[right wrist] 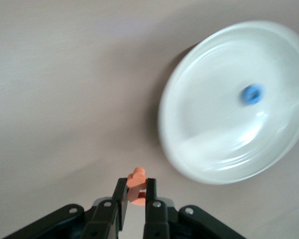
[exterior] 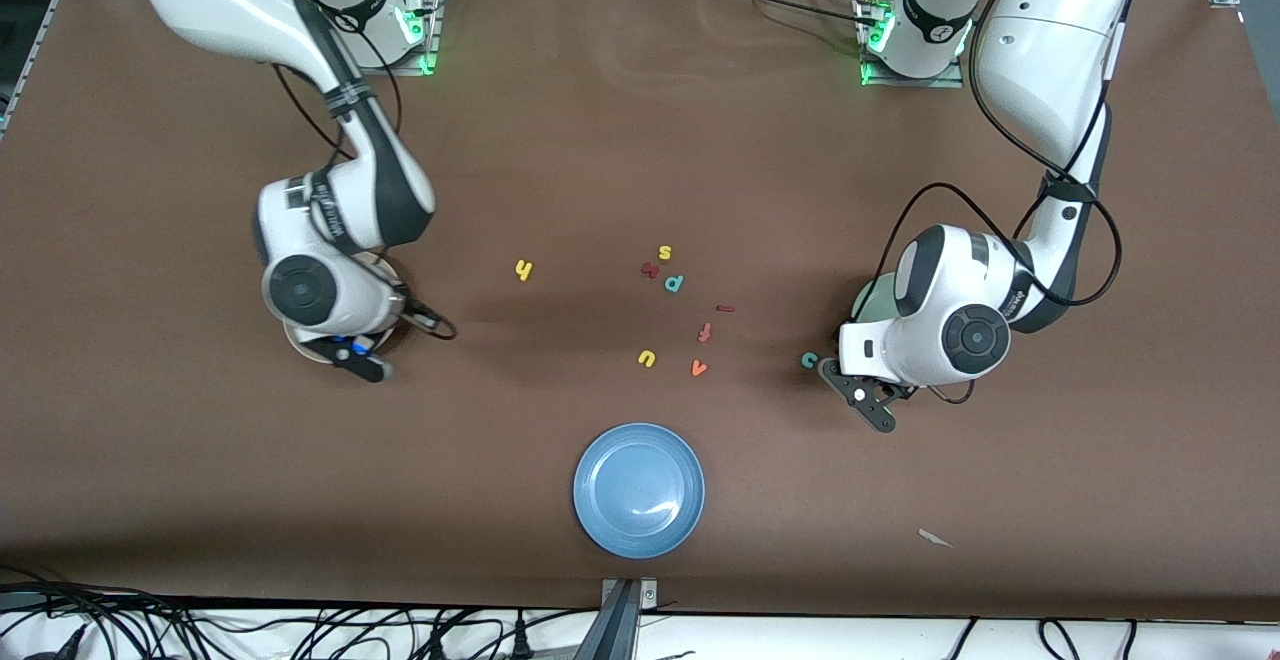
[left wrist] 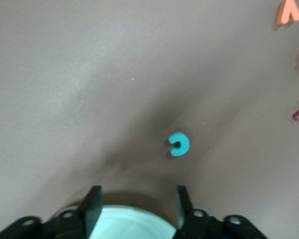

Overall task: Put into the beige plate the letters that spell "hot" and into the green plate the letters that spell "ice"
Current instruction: 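Carry the t to the beige plate while the left gripper carries the c, then release the t and reach the yellow h while the left gripper drops c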

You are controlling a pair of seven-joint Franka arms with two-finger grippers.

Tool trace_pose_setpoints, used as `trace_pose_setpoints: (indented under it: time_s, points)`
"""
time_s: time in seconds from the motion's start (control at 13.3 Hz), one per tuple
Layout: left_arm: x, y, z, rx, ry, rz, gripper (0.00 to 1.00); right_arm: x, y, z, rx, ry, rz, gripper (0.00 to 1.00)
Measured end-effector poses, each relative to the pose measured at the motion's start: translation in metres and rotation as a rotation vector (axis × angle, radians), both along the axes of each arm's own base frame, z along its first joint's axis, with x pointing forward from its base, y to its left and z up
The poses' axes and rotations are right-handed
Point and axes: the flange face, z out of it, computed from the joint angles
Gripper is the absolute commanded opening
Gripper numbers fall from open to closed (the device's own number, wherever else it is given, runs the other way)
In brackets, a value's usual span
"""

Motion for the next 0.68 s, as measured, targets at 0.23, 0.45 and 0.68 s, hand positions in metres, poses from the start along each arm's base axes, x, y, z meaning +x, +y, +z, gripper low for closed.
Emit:
trace_pose_setpoints:
  time_s: [0.23,0.45,0.68]
  points:
    - [-0.007,-0.028,-0.006,-0.005,-0.018,0.030,1.00,-0.008,-0.061,-0.025,-0.005,0.070,0.073,0.02]
    - [-0.018,-0.052,-0.028,-0.004,-0.046,0.050,0.98,-0.023,-0.081,-0.050,0.008,0.094,0.118,0.06]
    - [-0.021,-0.055,-0.042,-0.010,-0.074,0.051,0.88,-0.035,-0.088,-0.070,0.026,0.087,0.134,0.99]
